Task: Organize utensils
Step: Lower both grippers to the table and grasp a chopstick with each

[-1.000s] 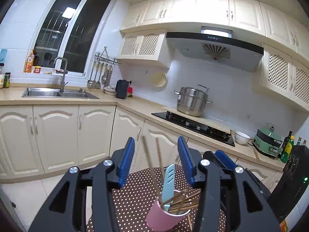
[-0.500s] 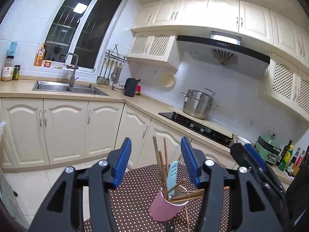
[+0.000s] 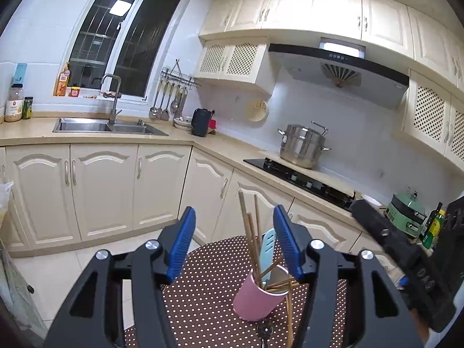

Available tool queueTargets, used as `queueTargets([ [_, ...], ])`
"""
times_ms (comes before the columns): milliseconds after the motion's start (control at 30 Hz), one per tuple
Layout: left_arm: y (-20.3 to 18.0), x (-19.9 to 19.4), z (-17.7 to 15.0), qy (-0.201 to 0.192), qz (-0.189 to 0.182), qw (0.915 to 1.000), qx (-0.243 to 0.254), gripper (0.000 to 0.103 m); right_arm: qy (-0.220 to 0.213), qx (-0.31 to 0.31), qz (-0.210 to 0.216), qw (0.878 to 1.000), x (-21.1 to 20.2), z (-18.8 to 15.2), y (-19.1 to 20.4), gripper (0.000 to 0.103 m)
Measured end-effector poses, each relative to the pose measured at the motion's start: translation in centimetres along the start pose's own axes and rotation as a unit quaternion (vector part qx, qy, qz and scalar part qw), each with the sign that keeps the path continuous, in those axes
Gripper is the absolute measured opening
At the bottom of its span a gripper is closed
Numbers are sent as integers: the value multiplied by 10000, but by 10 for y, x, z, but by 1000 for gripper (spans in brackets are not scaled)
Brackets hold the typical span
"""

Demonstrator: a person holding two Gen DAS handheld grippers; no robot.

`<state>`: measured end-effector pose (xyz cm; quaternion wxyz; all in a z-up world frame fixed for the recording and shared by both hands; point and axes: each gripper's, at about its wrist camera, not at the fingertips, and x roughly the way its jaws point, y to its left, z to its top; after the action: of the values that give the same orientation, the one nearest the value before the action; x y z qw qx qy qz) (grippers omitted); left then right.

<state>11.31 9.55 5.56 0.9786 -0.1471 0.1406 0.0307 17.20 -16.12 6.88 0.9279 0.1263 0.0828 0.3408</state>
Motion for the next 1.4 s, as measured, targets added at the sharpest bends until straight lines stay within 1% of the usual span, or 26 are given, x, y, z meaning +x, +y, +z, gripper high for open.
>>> queueTargets([
  [67,1,5,-4,125,-16,9999,13,55,111,-94,-172,9997,-6,2,-3,67],
  [133,1,13,-11,349,-48,9994,22,55,267,-84,-398,9988,-14,-3,-9,67],
  [267,1,31,-36,1011,-289,9944,-39,55,644,54,-975,9931,-31,-20,-31,67],
  [333,-3,44,-56,1471,-506,9878,-40,55,869,98,-1260,9882,-38,-33,-42,67],
  [367,-7,53,-66,1750,-620,9826,-34,55,952,133,-1359,9860,-42,-40,-47,67],
  [400,-10,58,-74,1906,-649,9795,-24,55,1025,168,-1440,9841,-44,-45,-51,67],
  [433,-14,62,-81,2034,-687,9767,2,55,1184,232,-1610,9796,-46,-54,-59,67],
  [533,-30,77,-100,2402,-914,9663,154,55,1640,456,-1925,9664,-46,-74,-81,67],
  [567,-36,82,-104,2501,-975,9631,214,55,1888,527,-2016,9596,-42,-81,-88,67],
  [667,-53,101,-116,2750,-1089,9544,397,55,2539,685,-2169,9401,-27,-104,-105,67],
  [733,-61,117,-122,2909,-1062,9497,475,55,2810,788,-2152,9319,-20,-117,-113,67],
  [767,-63,122,-125,2946,-1021,9488,514,55,2885,824,-2158,9292,-17,-121,-115,67],
  [833,-68,137,-132,3100,-904,9443,629,55,3113,899,-2123,9219,-10,-131,-120,67],
  [867,-70,142,-134,3148,-897,9427,643,51,3222,912,-2085,9189,-6,-135,-121,67],
  [900,-71,148,-138,3207,-889,9407,663,45,3305,927,-2061,9164,-3,-137,-123,67],
  [933,-72,153,-141,3265,-874,9387,672,35,3406,971,-2029,9129,2,-141,-126,66],
  [967,-73,159,-144,3336,-871,9364,656,27,3507,1012,-2009,9091,6,-145,-129,66],
  [1000,-73,162,-146,3387,-882,9345,647,22,3579,1034,-1981,9066,9,-147,-130,64],
  [1033,-73,166,-148,3437,-913,9325,635,15,3680,1079,-1917,9034,14,-150,-132,59],
  [1067,-74,168,-149,3456,-933,9316,629,6,3771,1125,-1872,9000,19,-153,-134,57],
  [1100,-77,170,-151,3460,-911,9315,654,6,3863,1150,-1827,8968,24,-155,-135,54],
  [1200,-78,168,-153,3366,-968,9342,673,5,4110,1089,-1742,8882,39,-156,-132,53],
  [1267,-79,162,-153,3347,-1017,9344,669,5,4235,1007,-1769,8827,47,-158,-129,52],
  [1400,-74,144,-150,3209,-1123,9380,679,5,4541,872,-1854,8671,68,-164,-126,34],
])
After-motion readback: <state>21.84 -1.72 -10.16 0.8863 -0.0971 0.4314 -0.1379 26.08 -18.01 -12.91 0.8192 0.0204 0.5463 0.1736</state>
